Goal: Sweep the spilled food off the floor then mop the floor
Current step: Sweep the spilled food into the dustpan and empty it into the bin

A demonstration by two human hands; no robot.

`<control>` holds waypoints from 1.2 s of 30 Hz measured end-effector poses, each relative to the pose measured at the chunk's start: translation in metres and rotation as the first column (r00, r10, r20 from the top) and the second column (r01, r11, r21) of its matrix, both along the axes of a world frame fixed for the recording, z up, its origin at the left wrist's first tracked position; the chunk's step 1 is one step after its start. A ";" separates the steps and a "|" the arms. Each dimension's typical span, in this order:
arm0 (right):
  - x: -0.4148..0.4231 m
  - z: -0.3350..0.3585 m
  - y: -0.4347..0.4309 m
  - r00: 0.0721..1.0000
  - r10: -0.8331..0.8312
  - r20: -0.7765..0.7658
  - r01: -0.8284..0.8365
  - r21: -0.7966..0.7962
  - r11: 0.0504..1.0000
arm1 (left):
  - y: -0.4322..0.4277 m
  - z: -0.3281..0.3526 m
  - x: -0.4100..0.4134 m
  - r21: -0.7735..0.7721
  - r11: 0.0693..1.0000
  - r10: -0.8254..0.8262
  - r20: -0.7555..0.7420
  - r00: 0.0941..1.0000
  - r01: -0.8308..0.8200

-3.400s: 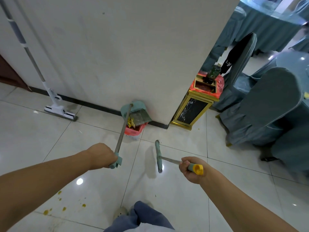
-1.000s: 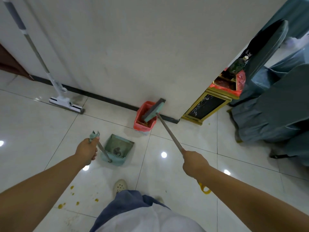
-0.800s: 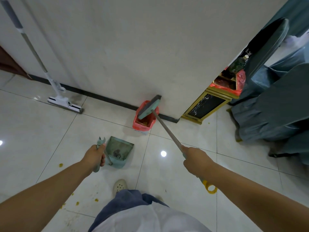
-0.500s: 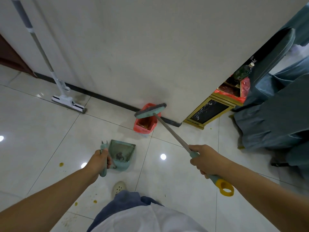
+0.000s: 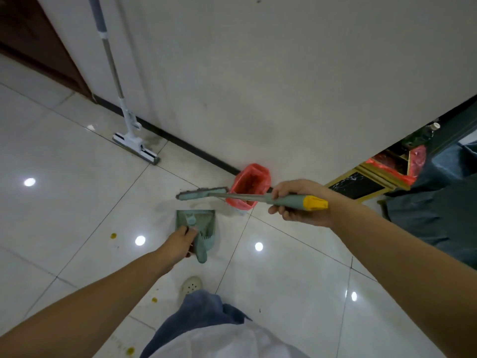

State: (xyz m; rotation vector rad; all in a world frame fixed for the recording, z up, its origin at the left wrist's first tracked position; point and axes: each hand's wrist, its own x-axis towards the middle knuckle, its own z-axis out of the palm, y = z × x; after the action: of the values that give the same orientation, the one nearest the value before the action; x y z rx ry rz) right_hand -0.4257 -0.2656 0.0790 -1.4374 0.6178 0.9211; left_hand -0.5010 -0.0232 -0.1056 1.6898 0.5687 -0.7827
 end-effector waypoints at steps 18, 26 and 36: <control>0.053 -0.017 0.115 0.684 0.531 0.500 -0.393 -0.360 0.846 | 0.043 -0.043 0.053 0.290 0.902 -0.405 0.309 0.861 0.320; 0.042 -0.007 0.114 0.654 0.563 0.505 -0.435 -0.358 0.826 | 0.038 -0.059 0.072 0.313 0.868 -0.489 0.418 0.765 0.384; 0.034 0.001 0.100 0.719 0.508 0.474 -0.363 -0.367 0.857 | 0.017 -0.053 0.073 0.317 0.835 -0.550 0.451 0.703 0.450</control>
State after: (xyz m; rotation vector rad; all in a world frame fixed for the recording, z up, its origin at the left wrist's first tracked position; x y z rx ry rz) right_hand -0.3919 -0.1654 0.0798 -2.0328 -0.0736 0.7315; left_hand -0.4279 -0.0065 -0.1585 2.1667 -0.2411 -0.6008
